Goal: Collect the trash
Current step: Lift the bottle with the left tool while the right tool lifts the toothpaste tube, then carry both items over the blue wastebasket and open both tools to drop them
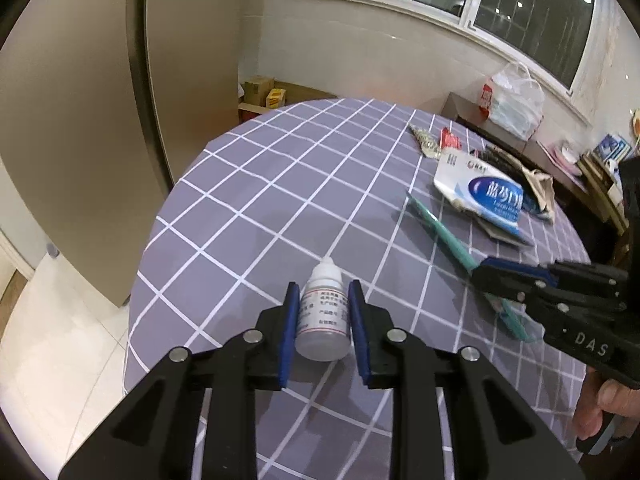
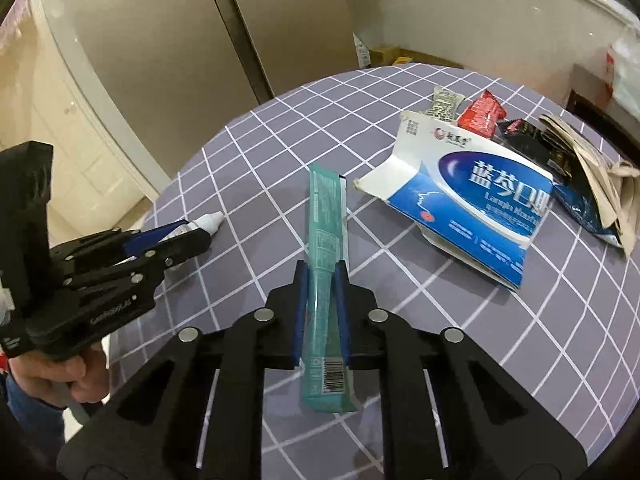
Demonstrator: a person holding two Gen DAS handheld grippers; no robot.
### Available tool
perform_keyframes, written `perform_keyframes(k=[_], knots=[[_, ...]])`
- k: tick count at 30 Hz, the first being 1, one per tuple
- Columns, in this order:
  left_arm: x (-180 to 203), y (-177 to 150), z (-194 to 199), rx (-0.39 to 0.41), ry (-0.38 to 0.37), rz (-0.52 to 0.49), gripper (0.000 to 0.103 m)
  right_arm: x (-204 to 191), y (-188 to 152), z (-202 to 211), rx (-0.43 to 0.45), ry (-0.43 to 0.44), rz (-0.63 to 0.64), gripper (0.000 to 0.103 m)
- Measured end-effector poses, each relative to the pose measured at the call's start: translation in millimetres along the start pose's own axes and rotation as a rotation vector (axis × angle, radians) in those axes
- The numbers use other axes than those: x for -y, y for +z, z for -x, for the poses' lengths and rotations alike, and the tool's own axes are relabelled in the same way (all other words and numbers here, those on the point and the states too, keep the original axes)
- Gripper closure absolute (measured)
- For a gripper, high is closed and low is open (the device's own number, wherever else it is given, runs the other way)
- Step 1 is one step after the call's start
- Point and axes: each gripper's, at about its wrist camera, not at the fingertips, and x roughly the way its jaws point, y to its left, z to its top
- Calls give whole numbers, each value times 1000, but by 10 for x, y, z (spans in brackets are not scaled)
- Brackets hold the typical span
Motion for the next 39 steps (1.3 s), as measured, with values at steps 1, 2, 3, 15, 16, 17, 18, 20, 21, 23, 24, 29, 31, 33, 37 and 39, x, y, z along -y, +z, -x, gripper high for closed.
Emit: perform_keyframes(k=[1,2,3,15,16,17,18,20,21,23,24,29,31,33,37,39], knots=[[18,11,18,6,-6,4,79,24,-8,19,-1,10,-9,90],[42,23,34,12,-9,4,79,38,-22,45,-1,10,-6,90],[66,28,48,16,-10,1,79,35,-30,50,-8,7,3,90],[200,22,2,6,-10,14,79,-169,-12,-190,-45,-170,180,76],[197,27,-2,4,-11,14,79,-139,-5,-175,-46,-169,170,76],[203,30,-2,4,-11,14,79,-92,1,-158,-52,-144,152,76],[198,31,-4,5,-12,14,79,-47,7,-131,-56,-116,134,76],[207,44,-4,8,-14,14,79,28,-4,-85,-57,-72,95,76],[213,53,-1,10,-15,16,79,54,-17,-68,-54,-50,76,76],[235,64,6,15,-17,17,79,116,-61,-6,-43,6,36,76],[245,62,22,17,-16,16,79,121,-73,4,-38,21,25,76],[343,124,124,44,-23,2,79,192,-113,293,17,85,-11,76],[403,167,203,66,-27,-5,79,232,-111,463,52,110,-28,76],[464,210,275,85,-33,-12,79,258,-89,613,83,118,-35,76],[671,312,425,125,-60,-39,79,391,-58,967,161,127,-59,76],[845,373,484,144,-85,-65,79,511,-58,1164,206,125,-86,76]])
